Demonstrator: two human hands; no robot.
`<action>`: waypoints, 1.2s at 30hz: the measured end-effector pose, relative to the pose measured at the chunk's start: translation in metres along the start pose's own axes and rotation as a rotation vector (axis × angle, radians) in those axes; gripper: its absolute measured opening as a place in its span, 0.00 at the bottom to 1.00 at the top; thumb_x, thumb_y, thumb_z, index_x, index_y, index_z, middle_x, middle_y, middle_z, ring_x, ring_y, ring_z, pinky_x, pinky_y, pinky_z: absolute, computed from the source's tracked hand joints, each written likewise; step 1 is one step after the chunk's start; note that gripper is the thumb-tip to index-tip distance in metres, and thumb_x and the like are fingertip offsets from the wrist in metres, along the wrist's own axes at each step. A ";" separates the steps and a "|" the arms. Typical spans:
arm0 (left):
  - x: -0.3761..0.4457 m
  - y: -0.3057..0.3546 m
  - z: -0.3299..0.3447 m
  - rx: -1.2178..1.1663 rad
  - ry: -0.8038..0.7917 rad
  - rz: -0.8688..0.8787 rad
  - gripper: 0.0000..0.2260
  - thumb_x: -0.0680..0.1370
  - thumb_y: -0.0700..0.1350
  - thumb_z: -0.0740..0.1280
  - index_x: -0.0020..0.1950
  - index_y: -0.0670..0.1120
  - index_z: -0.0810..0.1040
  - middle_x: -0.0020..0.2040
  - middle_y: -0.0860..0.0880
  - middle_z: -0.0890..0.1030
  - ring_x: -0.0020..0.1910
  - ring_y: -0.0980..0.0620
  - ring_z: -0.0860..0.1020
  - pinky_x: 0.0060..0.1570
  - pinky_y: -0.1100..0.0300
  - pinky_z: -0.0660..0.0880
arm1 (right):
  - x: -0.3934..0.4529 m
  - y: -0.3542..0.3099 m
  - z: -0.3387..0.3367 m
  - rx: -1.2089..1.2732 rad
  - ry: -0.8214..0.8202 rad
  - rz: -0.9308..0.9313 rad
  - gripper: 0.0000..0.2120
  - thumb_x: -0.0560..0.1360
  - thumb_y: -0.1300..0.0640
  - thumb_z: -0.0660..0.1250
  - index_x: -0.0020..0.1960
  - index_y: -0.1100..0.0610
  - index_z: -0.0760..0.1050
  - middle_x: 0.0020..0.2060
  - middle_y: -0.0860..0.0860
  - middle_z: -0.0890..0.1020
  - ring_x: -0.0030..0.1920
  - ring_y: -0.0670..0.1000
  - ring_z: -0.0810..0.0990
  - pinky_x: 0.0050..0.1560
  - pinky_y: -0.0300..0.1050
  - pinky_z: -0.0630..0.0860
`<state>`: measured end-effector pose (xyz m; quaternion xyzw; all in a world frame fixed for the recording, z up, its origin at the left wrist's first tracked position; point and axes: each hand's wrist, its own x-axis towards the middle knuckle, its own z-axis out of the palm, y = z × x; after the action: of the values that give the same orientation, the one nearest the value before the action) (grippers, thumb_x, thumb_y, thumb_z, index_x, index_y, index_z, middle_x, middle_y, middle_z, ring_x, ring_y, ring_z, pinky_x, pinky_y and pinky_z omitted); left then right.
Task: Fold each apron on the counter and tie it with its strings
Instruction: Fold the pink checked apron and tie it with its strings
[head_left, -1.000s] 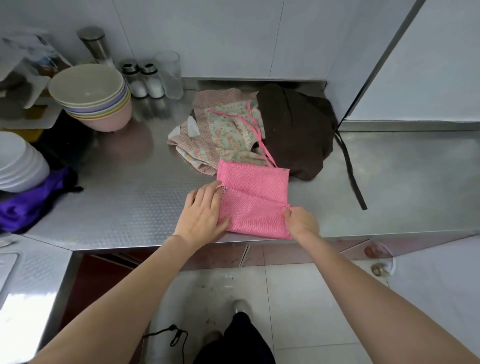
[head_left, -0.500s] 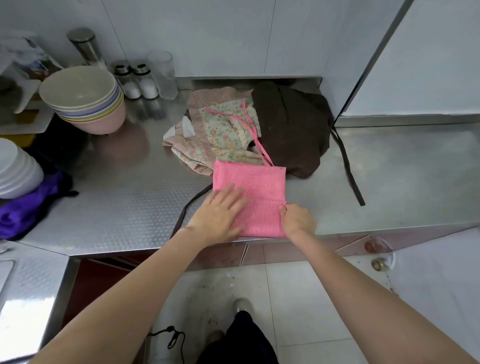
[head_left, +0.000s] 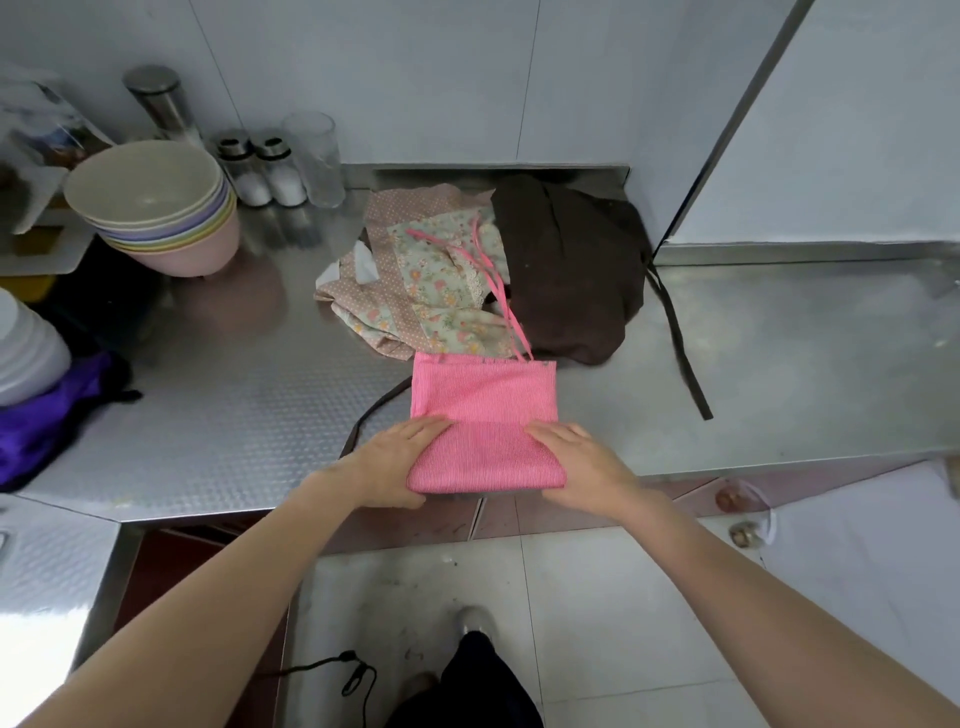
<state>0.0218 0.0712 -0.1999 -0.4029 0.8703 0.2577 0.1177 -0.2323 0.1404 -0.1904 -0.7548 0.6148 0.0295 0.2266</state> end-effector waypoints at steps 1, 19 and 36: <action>-0.002 0.001 -0.004 -0.125 0.005 -0.041 0.43 0.69 0.50 0.72 0.76 0.51 0.50 0.76 0.49 0.57 0.74 0.51 0.59 0.69 0.65 0.54 | -0.002 0.001 -0.003 0.123 0.023 0.066 0.32 0.72 0.53 0.67 0.74 0.53 0.62 0.70 0.50 0.68 0.69 0.51 0.66 0.68 0.41 0.62; 0.019 0.004 -0.022 -0.426 0.219 -0.689 0.15 0.74 0.54 0.69 0.49 0.42 0.75 0.45 0.45 0.77 0.46 0.45 0.77 0.49 0.52 0.75 | 0.048 -0.009 -0.006 0.227 0.130 0.694 0.19 0.80 0.47 0.57 0.49 0.62 0.78 0.46 0.57 0.80 0.50 0.57 0.79 0.36 0.41 0.66; 0.077 0.042 -0.033 0.020 -0.140 -0.308 0.25 0.73 0.48 0.71 0.65 0.43 0.65 0.57 0.44 0.75 0.58 0.43 0.75 0.62 0.45 0.70 | 0.106 -0.021 -0.043 0.121 0.088 0.394 0.15 0.74 0.47 0.67 0.36 0.56 0.75 0.42 0.55 0.80 0.46 0.56 0.80 0.40 0.44 0.71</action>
<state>-0.0597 0.0266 -0.1893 -0.5116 0.7904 0.2553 0.2200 -0.1974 0.0305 -0.1797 -0.6056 0.7605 0.0033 0.2344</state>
